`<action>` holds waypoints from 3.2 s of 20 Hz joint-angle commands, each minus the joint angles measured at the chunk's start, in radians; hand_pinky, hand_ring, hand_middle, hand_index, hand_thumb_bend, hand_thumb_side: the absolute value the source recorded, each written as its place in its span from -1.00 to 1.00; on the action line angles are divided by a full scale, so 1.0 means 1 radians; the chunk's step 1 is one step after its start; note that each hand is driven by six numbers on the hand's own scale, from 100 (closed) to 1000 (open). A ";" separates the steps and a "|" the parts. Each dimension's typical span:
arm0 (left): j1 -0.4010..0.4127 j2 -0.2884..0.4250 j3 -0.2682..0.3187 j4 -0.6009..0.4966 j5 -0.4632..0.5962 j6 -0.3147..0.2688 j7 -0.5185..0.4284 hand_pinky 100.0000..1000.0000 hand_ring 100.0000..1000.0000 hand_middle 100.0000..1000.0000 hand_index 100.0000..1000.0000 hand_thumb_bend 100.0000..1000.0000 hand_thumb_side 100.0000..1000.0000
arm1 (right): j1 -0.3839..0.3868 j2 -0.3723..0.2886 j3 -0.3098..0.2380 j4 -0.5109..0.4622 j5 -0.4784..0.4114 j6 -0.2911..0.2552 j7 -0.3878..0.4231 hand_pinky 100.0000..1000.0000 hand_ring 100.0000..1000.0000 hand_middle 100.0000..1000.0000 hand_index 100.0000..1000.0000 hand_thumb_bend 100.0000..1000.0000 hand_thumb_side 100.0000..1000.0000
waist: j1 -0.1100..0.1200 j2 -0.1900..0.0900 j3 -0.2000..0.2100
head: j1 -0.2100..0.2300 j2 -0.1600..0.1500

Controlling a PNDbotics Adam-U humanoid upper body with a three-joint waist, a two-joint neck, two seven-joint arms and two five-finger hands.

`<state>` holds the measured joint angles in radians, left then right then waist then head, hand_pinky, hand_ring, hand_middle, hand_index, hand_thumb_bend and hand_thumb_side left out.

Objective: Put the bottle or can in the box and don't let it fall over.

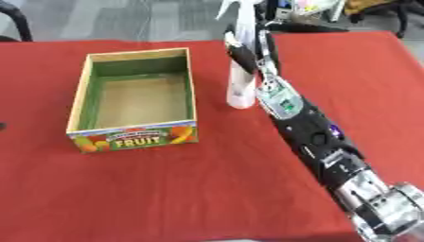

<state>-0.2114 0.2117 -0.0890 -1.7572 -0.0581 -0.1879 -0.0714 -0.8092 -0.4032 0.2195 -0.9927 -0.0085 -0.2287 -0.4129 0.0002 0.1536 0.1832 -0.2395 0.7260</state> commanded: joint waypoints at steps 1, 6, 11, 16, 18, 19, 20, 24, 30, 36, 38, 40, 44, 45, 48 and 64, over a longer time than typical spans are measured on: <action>-0.009 0.006 0.008 -0.018 -0.004 -0.001 0.006 0.65 1.00 0.80 0.80 0.02 0.30 | -0.043 -0.028 0.011 -0.085 0.013 0.007 0.017 -0.58 -0.54 0.42 -0.84 -1.00 -0.18 | -0.001 -0.016 -0.001 | 0.000 -0.013; -0.007 0.005 0.014 -0.016 -0.010 0.000 0.013 0.65 1.00 0.80 0.80 0.02 0.30 | -0.110 -0.036 0.043 -0.215 -0.004 0.052 0.066 -0.57 -0.54 0.36 -0.84 -1.00 -0.18 | -0.002 -0.020 0.007 | -0.018 -0.021; -0.014 -0.002 0.011 -0.016 -0.014 -0.002 0.010 0.65 1.00 0.79 0.79 0.01 0.29 | -0.187 -0.008 0.060 -0.242 -0.009 0.081 0.102 -0.55 -0.52 0.36 -0.82 -1.00 -0.18 | -0.001 -0.017 0.049 | -0.066 -0.041; -0.026 -0.012 0.012 -0.020 -0.014 -0.003 0.011 0.65 1.00 0.79 0.79 0.01 0.28 | -0.213 0.057 0.060 -0.164 -0.021 0.037 0.104 -0.50 -0.46 0.42 -0.78 -1.00 -0.18 | 0.003 -0.005 0.106 | -0.124 -0.061; -0.029 -0.013 0.019 -0.022 -0.013 -0.003 0.019 0.64 1.00 0.78 0.79 0.02 0.27 | -0.208 0.086 0.059 -0.110 -0.028 0.014 0.099 -0.48 -0.44 0.46 -0.76 -1.00 -0.18 | 0.004 0.000 0.120 | -0.139 -0.067; -0.029 -0.013 0.023 -0.023 -0.013 -0.003 0.024 0.64 1.00 0.78 0.79 0.02 0.27 | -0.203 0.101 0.058 -0.081 -0.031 0.001 0.095 -0.46 -0.42 0.48 -0.74 -1.00 -0.18 | 0.004 0.002 0.125 | -0.145 -0.069; -0.029 -0.013 0.026 -0.024 -0.014 -0.003 0.029 0.64 1.00 0.78 0.79 0.02 0.27 | -0.198 0.112 0.057 -0.053 -0.031 -0.012 0.093 -0.44 -0.40 0.50 -0.71 -1.00 -0.18 | 0.004 0.003 0.128 | -0.148 -0.070; -0.029 -0.014 0.033 -0.024 -0.017 -0.002 0.041 0.64 1.00 0.78 0.79 0.01 0.27 | -0.176 0.144 0.056 0.050 0.001 -0.058 0.096 -0.20 -0.16 0.78 -0.40 -1.00 -0.18 | 0.001 0.006 0.132 | -0.158 -0.073; -0.030 -0.014 0.034 -0.023 -0.022 -0.002 0.042 0.64 1.00 0.78 0.79 0.01 0.27 | -0.157 0.155 0.056 0.096 0.101 -0.111 0.154 0.40 0.62 1.00 0.62 -1.00 -0.18 | -0.001 0.008 0.127 | -0.159 -0.074; -0.028 -0.013 0.036 -0.021 -0.025 -0.003 0.041 0.64 1.00 0.79 0.79 0.01 0.27 | -0.154 0.129 0.050 0.057 0.181 -0.123 0.287 0.74 1.00 1.00 1.00 -1.00 -0.25 | 0.001 0.005 0.112 | -0.158 -0.074; -0.026 -0.012 0.037 -0.020 -0.026 -0.003 0.041 0.64 1.00 0.79 0.79 0.01 0.27 | -0.153 0.115 0.045 0.028 0.209 -0.114 0.343 0.80 1.00 1.00 1.00 -1.00 -0.24 | 0.001 0.003 0.105 | -0.158 -0.074; -0.023 -0.010 0.040 -0.020 -0.027 -0.003 0.043 0.64 1.00 0.79 0.79 0.01 0.27 | -0.149 0.095 0.039 -0.009 0.226 -0.102 0.389 0.83 1.00 1.00 1.00 -1.00 -0.22 | 0.000 0.000 0.096 | -0.153 -0.073; -0.016 -0.006 0.043 -0.018 -0.030 -0.003 0.045 0.64 1.00 0.79 0.79 0.01 0.28 | -0.132 0.053 0.025 -0.086 0.221 -0.068 0.441 0.85 1.00 1.00 1.00 -1.00 -0.20 | -0.003 -0.006 0.076 | -0.143 -0.071; -0.015 -0.005 0.044 -0.017 -0.030 -0.003 0.045 0.64 1.00 0.79 0.79 0.01 0.28 | -0.124 0.045 0.021 -0.104 0.208 -0.063 0.447 0.86 1.00 1.00 1.00 -1.00 -0.18 | -0.003 -0.007 0.070 | -0.140 -0.071; -0.009 -0.001 0.047 -0.016 -0.032 -0.003 0.048 0.64 1.00 0.79 0.79 0.01 0.28 | -0.091 0.010 0.008 -0.156 0.148 -0.051 0.457 0.86 1.00 1.00 1.00 -1.00 -0.14 | -0.004 -0.011 0.051 | -0.127 -0.068; 0.005 0.020 0.056 -0.005 -0.046 -0.004 0.057 0.65 1.00 0.79 0.79 -0.01 0.31 | 0.385 -0.109 -0.167 -0.585 -0.066 -0.070 0.017 -1.00 -0.80 0.28 -0.82 -1.00 -0.10 | -0.036 -0.002 -0.072 | -0.073 -0.073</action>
<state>-0.2012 0.2126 -0.0391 -1.7506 -0.1010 -0.1913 -0.0178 -0.4162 -0.4851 0.0737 -1.5330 -0.0707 -0.2976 -0.3530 -0.0368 0.1604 0.1104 -0.3166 0.6644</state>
